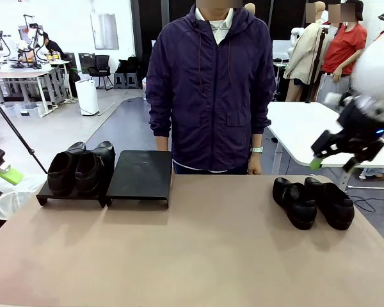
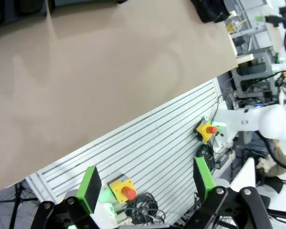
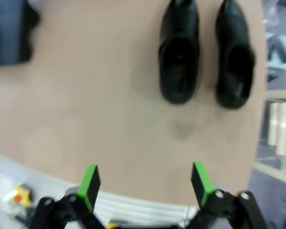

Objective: Organize the shoes by placing them on the stand.
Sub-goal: Pick up one Shoe and place it in the middle of the table.

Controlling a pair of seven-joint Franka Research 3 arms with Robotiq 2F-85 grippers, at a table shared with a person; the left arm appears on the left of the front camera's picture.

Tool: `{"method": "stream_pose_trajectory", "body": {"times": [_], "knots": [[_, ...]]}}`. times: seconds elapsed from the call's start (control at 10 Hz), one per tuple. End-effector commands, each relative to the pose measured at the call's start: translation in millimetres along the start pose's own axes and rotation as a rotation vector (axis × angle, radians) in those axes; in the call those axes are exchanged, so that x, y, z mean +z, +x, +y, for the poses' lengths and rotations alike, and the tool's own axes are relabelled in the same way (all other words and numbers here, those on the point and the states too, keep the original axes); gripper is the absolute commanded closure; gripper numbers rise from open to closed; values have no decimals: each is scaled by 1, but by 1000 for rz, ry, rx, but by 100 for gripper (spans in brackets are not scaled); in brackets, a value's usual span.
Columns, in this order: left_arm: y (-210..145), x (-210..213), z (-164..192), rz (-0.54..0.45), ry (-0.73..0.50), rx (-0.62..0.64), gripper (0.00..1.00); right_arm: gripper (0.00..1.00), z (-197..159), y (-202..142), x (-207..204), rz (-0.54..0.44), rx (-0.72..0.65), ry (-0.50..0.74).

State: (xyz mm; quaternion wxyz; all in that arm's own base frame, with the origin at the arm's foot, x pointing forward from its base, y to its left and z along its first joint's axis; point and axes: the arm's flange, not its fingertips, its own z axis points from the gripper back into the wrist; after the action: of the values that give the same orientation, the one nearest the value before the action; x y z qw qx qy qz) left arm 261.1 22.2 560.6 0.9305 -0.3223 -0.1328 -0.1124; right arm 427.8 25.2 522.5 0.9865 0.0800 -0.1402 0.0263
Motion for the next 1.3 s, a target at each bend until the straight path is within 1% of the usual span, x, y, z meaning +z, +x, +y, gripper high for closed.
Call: {"method": "stream_pose_trajectory", "body": {"times": [0.0,0.1,0.2,0.3,0.4,0.5,0.6,0.8,0.9,1.1,1.2], "knots": [[-1,4,1,9,7,0,0,0,-14,15,-33,36,-86,-88],[-1,4,1,9,7,0,0,0,-9,1,-5,290,-74,22],[-1,4,1,9,7,0,0,0,-3,13,-32,2,-22,-48],[-1,4,1,9,7,0,0,0,-3,13,-32,2,-22,-48],[-1,4,1,9,7,0,0,0,-12,9,-44,108,-43,-34],[-1,4,1,9,7,0,0,0,-13,37,-70,177,-26,-41],[-1,4,1,9,7,0,0,0,-25,62,-84,146,-71,-26],[-1,4,1,9,7,0,0,0,-47,93,-112,160,-114,-54],[-1,4,1,9,7,0,0,0,-58,103,-123,145,-132,-73],[-1,4,1,9,7,0,0,0,-73,117,-141,113,-134,-56],[-1,4,1,9,7,0,0,0,-82,125,-150,129,-143,-70]]}}
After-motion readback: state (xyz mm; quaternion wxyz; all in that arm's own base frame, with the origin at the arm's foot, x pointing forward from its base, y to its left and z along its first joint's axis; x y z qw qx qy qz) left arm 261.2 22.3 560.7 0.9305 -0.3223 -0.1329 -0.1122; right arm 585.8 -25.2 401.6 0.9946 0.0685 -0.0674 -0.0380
